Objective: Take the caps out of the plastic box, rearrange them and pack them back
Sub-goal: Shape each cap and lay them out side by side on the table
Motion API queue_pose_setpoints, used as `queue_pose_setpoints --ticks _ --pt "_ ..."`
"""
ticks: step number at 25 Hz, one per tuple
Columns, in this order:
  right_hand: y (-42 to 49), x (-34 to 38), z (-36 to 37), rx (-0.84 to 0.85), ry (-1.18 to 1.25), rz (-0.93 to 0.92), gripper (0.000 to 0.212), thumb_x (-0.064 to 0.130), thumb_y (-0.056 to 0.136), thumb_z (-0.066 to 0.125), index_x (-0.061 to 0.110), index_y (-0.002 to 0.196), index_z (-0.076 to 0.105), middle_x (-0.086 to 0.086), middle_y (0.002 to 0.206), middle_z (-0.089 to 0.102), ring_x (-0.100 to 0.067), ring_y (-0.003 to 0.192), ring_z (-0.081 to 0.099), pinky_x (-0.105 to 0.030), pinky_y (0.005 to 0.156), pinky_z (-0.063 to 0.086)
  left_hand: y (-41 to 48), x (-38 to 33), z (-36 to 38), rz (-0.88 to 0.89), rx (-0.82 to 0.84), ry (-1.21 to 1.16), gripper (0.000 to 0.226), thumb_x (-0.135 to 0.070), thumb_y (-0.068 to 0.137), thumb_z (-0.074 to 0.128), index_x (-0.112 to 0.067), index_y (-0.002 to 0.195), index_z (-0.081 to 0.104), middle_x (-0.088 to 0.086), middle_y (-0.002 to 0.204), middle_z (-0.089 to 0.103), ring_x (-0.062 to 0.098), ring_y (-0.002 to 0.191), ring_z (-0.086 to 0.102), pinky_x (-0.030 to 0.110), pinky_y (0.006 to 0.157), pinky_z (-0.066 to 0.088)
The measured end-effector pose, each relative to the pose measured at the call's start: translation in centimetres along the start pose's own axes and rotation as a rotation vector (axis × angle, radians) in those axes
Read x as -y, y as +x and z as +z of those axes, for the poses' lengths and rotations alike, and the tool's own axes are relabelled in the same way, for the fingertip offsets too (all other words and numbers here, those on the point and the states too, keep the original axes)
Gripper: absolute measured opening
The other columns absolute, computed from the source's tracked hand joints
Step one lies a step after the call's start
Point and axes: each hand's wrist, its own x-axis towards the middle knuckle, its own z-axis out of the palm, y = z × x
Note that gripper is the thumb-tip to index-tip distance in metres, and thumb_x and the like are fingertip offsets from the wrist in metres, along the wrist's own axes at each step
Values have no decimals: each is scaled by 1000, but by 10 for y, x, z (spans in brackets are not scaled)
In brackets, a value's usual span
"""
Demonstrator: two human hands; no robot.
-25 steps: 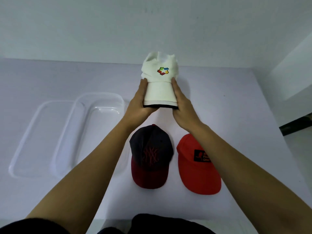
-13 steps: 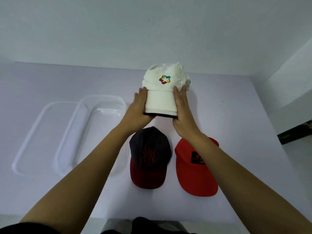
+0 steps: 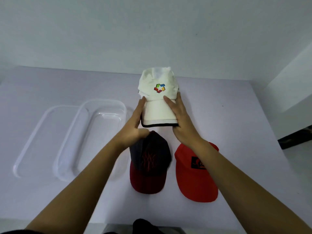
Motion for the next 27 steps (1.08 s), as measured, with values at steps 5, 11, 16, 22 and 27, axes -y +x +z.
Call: queue_pose_setpoints --ticks 5,11,16,22,27 --pt "-25 -16 12 68 -122 -112 73 9 86 49 48 141 21 3 156 -18 -21 146 -11 -52 117 16 19 -17 -39 -55 -320 -102 62 -19 93 53 -28 147 26 -8 154 28 11 141 25 28 110 27" --pt "-31 -12 23 61 -102 -148 78 19 87 56 52 142 12 18 152 -28 -18 146 -12 -49 115 26 35 -30 -38 -77 -127 -124 24 -26 95 53 -12 109 67 -2 102 73 10 93 68 20 84 53" --pt "-27 -12 2 303 -256 -101 108 -5 73 53 54 140 -8 19 153 -25 2 139 5 -2 92 32 38 -32 -43 32 -258 -1 19 -24 92 60 -9 85 70 3 80 70 14 75 64 28 70 49" --pt "21 34 -12 -192 -34 -95 50 25 93 51 16 140 36 3 142 36 -10 134 31 -16 109 25 44 -50 -38 165 -159 175 21 -40 85 60 -24 72 64 -8 71 62 7 68 56 22 63 42" --pt "44 47 -24 -114 -53 -15 19 37 88 58 18 86 56 17 79 52 -7 82 47 -12 70 33 46 -55 -31 204 -216 248 11 -31 91 60 -24 89 68 -14 84 68 3 77 62 18 70 50"
